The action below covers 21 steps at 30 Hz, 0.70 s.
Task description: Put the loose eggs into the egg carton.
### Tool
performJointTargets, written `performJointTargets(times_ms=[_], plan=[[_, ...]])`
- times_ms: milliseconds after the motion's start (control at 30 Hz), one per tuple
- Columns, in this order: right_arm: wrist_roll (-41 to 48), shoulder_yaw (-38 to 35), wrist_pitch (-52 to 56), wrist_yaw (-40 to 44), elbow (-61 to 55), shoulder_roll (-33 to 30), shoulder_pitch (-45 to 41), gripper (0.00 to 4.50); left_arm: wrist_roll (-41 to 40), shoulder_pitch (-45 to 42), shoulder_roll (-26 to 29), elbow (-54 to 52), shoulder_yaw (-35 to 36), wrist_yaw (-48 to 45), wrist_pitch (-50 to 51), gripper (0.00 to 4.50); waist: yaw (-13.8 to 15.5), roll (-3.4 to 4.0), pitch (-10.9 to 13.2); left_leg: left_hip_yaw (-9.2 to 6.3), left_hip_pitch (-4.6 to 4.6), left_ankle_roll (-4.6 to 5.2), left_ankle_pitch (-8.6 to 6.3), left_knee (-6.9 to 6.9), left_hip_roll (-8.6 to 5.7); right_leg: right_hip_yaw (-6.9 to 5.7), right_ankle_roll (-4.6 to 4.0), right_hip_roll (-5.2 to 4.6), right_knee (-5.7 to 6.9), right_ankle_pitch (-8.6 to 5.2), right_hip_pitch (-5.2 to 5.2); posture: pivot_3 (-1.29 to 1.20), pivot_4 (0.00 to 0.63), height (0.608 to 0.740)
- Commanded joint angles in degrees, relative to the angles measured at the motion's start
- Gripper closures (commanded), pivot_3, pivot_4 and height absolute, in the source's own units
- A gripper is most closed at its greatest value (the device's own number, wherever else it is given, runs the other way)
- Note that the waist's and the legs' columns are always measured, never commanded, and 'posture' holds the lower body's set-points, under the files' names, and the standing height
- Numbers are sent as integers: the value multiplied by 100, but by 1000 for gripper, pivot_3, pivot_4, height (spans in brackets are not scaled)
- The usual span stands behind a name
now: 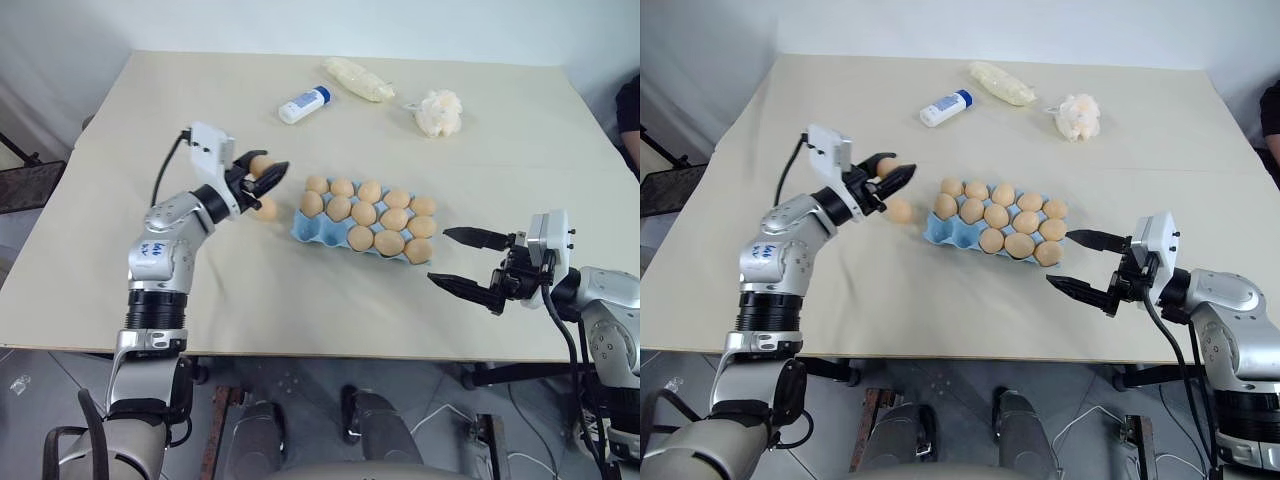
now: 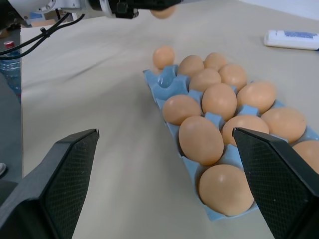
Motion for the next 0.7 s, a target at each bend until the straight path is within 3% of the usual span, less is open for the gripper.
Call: performJointTargets(times_ms=[33,267,633,700], plan=[[107,-224,-73,-118,-282,13,109,0,158,-174,-174,132,-348,-403,-510,2215,-3,0,0,0,0,1,0,2,-1,0,1,-1,0,1,2,0,150,740],[186,-402,-173,-250,-474,62,386,0,487,-268,-308,422,-1009,-937,-381,2215,-23,0,0,-7,-1,6,-1,8,-2,1,3,0,-2,2,5,0,150,740],[190,-482,-265,-327,-544,113,530,0,790,-404,-422,824,-1150,-956,-503,2215,-9,0,0,-13,-5,12,-2,12,-3,-2,3,-2,-3,2,6,0,150,740],[186,-471,-264,-344,-545,112,526,0,814,-431,-467,914,-1141,-915,-542,1513,-6,0,0,-15,-6,12,-1,11,-3,-3,3,-1,-3,1,6,0,150,740]])
